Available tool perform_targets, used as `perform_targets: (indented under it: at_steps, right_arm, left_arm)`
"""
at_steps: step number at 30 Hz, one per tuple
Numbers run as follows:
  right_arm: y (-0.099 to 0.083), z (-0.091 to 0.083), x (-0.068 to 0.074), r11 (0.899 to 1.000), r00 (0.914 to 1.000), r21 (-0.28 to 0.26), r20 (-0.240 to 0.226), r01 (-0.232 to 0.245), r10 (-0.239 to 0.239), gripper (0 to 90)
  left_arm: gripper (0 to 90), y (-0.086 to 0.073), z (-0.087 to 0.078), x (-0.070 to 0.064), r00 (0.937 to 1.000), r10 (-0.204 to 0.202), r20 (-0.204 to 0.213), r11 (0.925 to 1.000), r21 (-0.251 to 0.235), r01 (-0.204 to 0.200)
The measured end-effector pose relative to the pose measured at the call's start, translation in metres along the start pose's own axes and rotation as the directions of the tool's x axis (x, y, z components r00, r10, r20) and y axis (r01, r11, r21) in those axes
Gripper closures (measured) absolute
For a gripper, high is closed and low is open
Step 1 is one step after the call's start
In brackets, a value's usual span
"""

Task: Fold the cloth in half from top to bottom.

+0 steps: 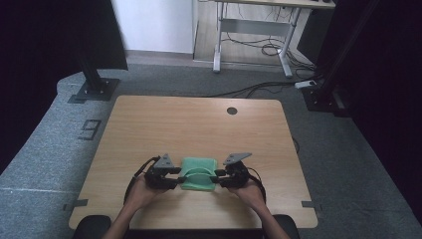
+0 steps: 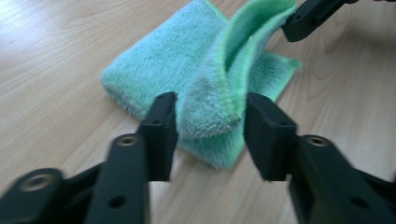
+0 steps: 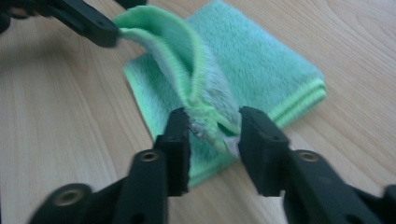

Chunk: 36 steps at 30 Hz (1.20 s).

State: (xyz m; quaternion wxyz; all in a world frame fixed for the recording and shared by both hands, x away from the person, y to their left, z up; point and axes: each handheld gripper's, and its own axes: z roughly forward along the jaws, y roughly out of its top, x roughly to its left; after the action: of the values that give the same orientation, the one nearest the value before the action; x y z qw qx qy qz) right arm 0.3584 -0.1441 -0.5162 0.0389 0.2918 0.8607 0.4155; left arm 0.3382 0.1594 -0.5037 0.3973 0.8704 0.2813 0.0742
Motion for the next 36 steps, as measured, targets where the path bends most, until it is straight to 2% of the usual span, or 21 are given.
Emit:
perform_targets:
  at_steps: [2,5,10,12,16,19,24,29,32,36]
  right_arm:
    - [-0.003,-0.007,0.001,1.0,1.0,0.005,0.009,0.002,-0.002,51.1]
    - [-0.005,-0.014,-0.001,1.0,0.9999,0.011,0.012,0.005,-0.005,46.7]
    - [-0.004,-0.021,-0.009,1.0,0.9987,0.027,0.05,-0.01,0.009,38.3]
    - [-0.001,-0.018,-0.012,0.999,0.9966,0.029,0.077,-0.033,0.031,34.3]
    - [0.005,-0.004,-0.014,0.997,0.9921,0.016,0.1,-0.077,0.075,24.8]
    - [0.005,0.009,-0.012,0.995,0.9887,0.017,0.115,-0.099,0.096,19.2]
    - [-0.005,0.022,-0.007,0.994,0.9844,0.044,0.15,-0.1,0.092,17.3]
    - [-0.011,0.026,-0.007,0.994,0.9809,0.06,0.178,-0.09,0.078,18.4]
    - [-0.011,0.026,-0.006,0.995,0.9806,0.067,0.186,-0.076,0.062,19.2]
    - [-0.009,0.023,-0.003,0.996,0.9816,0.063,0.182,-0.07,0.057,19.9]
  left_arm:
    - [44.0,-0.004,-0.007,0.001,1.0,-0.008,-0.004,1.0,0.0,0.008]
    - [37.9,-0.007,-0.013,0.004,0.9997,-0.022,-0.012,0.9998,0.002,0.022]
    - [27.2,-0.002,-0.01,0.013,0.9976,-0.064,-0.027,0.998,0.0,0.064]
    - [24.8,0.002,-0.003,0.016,0.9961,-0.082,-0.033,0.9966,-0.004,0.082]
    - [19.7,0.009,0.012,0.018,0.9938,-0.105,-0.035,0.9944,0.001,0.105]
    - [18.3,0.007,0.021,0.016,0.9936,-0.099,-0.054,0.9946,0.027,0.1]
    - [17.5,-0.002,0.03,0.012,0.9918,-0.091,-0.09,0.9938,0.056,0.096]
    - [17.5,-0.008,0.038,0.007,0.9902,-0.066,-0.123,0.9936,0.083,0.077]
    - [17.7,-0.012,0.041,0.005,0.9898,-0.062,-0.128,0.9948,0.073,0.072]
    - [17.6,-0.015,0.037,0.004,0.9919,-0.058,-0.113,0.9973,0.037,0.063]
